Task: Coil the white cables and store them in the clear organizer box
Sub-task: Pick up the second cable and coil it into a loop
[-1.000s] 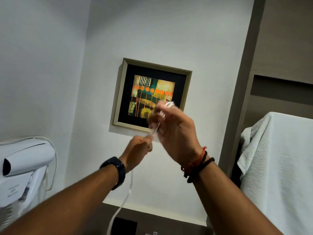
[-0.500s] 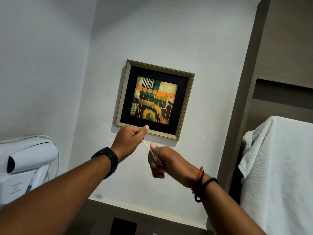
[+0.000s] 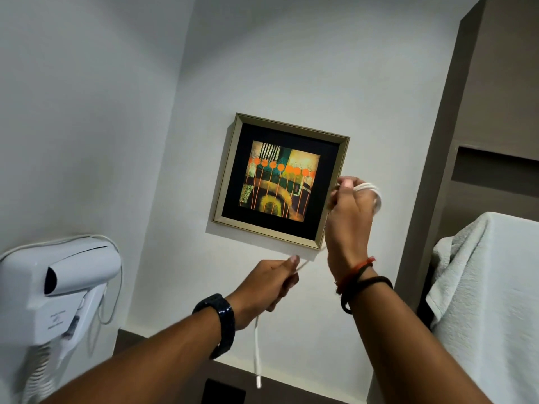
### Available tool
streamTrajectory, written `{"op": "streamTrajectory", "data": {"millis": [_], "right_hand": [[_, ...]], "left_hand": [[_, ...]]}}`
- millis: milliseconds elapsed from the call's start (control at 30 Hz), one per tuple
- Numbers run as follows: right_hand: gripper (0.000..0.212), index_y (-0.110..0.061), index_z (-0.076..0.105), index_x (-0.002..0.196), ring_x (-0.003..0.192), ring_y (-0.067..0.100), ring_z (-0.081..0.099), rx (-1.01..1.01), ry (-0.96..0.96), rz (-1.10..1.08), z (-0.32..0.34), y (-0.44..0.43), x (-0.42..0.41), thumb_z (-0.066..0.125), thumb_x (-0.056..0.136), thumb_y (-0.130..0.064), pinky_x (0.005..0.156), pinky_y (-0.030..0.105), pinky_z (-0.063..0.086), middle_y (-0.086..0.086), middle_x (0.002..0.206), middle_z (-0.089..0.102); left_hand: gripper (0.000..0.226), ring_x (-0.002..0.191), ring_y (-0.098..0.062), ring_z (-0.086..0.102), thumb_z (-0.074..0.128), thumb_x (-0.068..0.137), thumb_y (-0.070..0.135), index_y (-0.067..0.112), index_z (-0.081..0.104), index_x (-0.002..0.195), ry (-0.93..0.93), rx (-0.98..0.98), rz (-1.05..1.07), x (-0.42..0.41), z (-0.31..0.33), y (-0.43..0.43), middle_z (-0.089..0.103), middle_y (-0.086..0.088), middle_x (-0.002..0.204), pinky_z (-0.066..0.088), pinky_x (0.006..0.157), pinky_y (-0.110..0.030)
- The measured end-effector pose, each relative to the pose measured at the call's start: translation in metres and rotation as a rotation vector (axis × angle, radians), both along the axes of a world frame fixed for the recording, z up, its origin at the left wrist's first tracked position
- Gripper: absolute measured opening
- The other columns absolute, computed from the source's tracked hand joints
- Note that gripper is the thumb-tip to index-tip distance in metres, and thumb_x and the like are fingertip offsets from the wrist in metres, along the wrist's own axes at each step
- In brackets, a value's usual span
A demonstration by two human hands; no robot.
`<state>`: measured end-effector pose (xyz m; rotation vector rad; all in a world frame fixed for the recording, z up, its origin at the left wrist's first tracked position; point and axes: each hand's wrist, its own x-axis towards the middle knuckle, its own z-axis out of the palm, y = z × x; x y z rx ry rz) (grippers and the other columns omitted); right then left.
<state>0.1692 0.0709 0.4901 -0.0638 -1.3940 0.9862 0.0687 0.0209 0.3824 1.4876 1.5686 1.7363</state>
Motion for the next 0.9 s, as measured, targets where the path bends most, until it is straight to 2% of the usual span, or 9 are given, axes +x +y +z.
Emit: {"op": "streamTrajectory", "data": {"millis": [67,167,233,333,400,467,600,767,900], "right_hand": [[0.011,-0.012,0.046,0.094,0.066,-0.002,0.054,0.202,-0.071,-0.367,-0.003,0.012,-0.004,0.036,0.099,-0.015,0.053,0.01,0.041,-0.003,0.076,0.05],[0.022,-0.009,0.048,0.089,0.064,0.019,0.05,0.542,-0.491,-0.714,-0.022,0.033,-0.007,0.034,0.099,-0.023,0.057,0.029,0.036,0.005,0.074,0.051],[0.033,-0.01,0.048,0.083,0.064,0.024,0.048,0.694,-0.76,-0.795,-0.038,0.042,-0.008,0.03,0.099,-0.032,0.06,0.032,0.033,0.005,0.071,0.049],[0.043,-0.014,0.047,0.072,0.063,0.025,0.049,0.707,-0.973,-0.572,-0.056,0.041,-0.007,0.026,0.098,-0.041,0.059,0.036,0.036,0.007,0.068,0.052],[0.05,-0.014,0.045,0.063,0.062,0.022,0.047,0.665,-1.038,-0.399,-0.062,0.037,-0.008,0.024,0.098,-0.044,0.062,0.041,0.04,0.009,0.07,0.052],[0.054,-0.016,0.043,0.057,0.055,0.016,0.042,0.571,-1.062,-0.154,-0.064,0.032,-0.009,0.025,0.098,-0.047,0.059,0.038,0.039,0.003,0.062,0.049],[0.052,-0.019,0.031,0.051,0.043,0.011,0.024,0.38,-0.956,0.345,-0.062,0.021,-0.01,0.03,0.099,-0.041,0.046,0.022,0.027,-0.01,0.047,0.029],[0.039,-0.018,0.03,0.051,0.042,0.012,0.018,0.256,-0.794,0.631,-0.051,0.011,-0.009,0.033,0.087,-0.033,0.043,0.024,0.019,-0.008,0.045,0.025],[0.038,-0.02,0.033,0.047,0.038,0.007,0.02,0.092,-0.716,0.84,-0.046,0.012,-0.005,0.033,0.084,-0.031,0.039,0.019,0.021,-0.01,0.042,0.028]], "left_hand": [[0.049,0.041,-0.002,0.031,0.039,0.094,0.05,0.025,0.048,0.052,0.104,-0.009,0.02,0.0,0.003,-0.009,0.041,0.015,0.044,0.026,0.04,-0.013],[0.04,0.047,-0.003,0.037,0.044,0.095,0.039,0.022,0.054,0.06,0.256,0.061,0.1,-0.009,0.011,-0.024,0.047,0.007,0.056,0.032,0.046,-0.009],[0.031,0.056,-0.008,0.042,0.047,0.094,0.034,0.022,0.06,0.068,0.37,0.079,0.184,-0.02,0.017,-0.034,0.052,0.002,0.063,0.037,0.055,-0.015],[0.021,0.054,0.004,0.048,0.051,0.093,0.028,0.021,0.066,0.08,0.509,0.084,0.272,-0.038,0.024,-0.043,0.06,0.02,0.061,0.035,0.053,-0.007],[0.018,0.054,0.003,0.048,0.053,0.092,0.03,0.025,0.066,0.081,0.592,0.084,0.321,-0.048,0.029,-0.046,0.062,0.017,0.064,0.034,0.051,-0.01],[0.016,0.059,-0.001,0.05,0.055,0.091,0.029,0.032,0.065,0.078,0.64,0.123,0.355,-0.057,0.034,-0.047,0.063,0.011,0.07,0.038,0.054,-0.014],[0.019,0.073,-0.007,0.054,0.055,0.086,0.037,0.024,0.068,0.084,0.704,0.215,0.399,-0.066,0.044,-0.049,0.057,0.014,0.077,0.043,0.062,-0.018],[0.047,0.081,-0.014,0.048,0.04,0.083,0.052,0.015,0.069,0.089,0.827,0.318,0.517,-0.058,0.044,-0.043,0.051,0.01,0.085,0.039,0.066,-0.023],[0.038,0.09,-0.017,0.046,0.044,0.087,0.044,0.017,0.07,0.094,0.834,0.327,0.62,-0.047,0.043,-0.037,0.053,0.004,0.09,0.033,0.076,-0.035]]}}
